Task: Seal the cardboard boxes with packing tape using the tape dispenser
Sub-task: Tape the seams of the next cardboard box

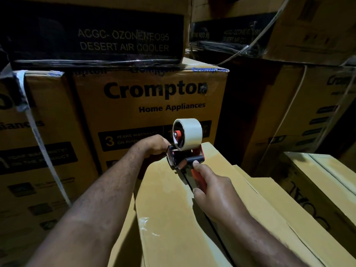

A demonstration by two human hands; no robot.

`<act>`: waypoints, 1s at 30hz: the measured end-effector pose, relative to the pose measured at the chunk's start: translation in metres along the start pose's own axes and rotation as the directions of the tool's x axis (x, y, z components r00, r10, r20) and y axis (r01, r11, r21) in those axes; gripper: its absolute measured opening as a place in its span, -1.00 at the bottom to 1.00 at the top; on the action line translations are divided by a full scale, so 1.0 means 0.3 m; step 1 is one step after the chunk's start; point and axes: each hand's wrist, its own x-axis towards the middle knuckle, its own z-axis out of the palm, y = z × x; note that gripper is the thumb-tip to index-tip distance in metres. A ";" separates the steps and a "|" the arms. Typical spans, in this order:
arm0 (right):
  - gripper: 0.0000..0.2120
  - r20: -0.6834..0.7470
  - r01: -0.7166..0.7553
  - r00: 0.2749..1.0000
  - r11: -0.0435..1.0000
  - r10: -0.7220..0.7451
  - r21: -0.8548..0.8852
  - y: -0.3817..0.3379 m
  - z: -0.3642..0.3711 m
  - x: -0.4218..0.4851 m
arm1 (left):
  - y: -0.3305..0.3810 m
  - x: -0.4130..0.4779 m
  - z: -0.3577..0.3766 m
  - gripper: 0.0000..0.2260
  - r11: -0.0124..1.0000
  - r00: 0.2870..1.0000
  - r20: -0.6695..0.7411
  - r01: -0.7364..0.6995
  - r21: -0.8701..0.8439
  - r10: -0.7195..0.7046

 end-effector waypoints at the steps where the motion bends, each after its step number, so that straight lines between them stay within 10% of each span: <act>1: -0.39 0.005 0.006 1.000 1.000 -0.006 -0.014 -0.005 -0.001 -0.010 | 0.002 -0.002 0.005 -0.72 1.000 1.000 -0.008 -0.004 -0.012 0.004; 25: -0.31 0.083 -0.082 0.992 0.991 0.091 -0.107 0.031 -0.126 -0.299 | 0.064 -0.158 0.147 -0.74 0.837 0.938 -0.278 -0.023 0.546 0.207; 30: -0.33 0.063 -0.045 0.997 0.995 0.051 -0.089 0.046 -0.116 -0.304 | 0.057 -0.226 0.254 -0.44 0.679 0.951 0.064 -0.261 0.686 0.301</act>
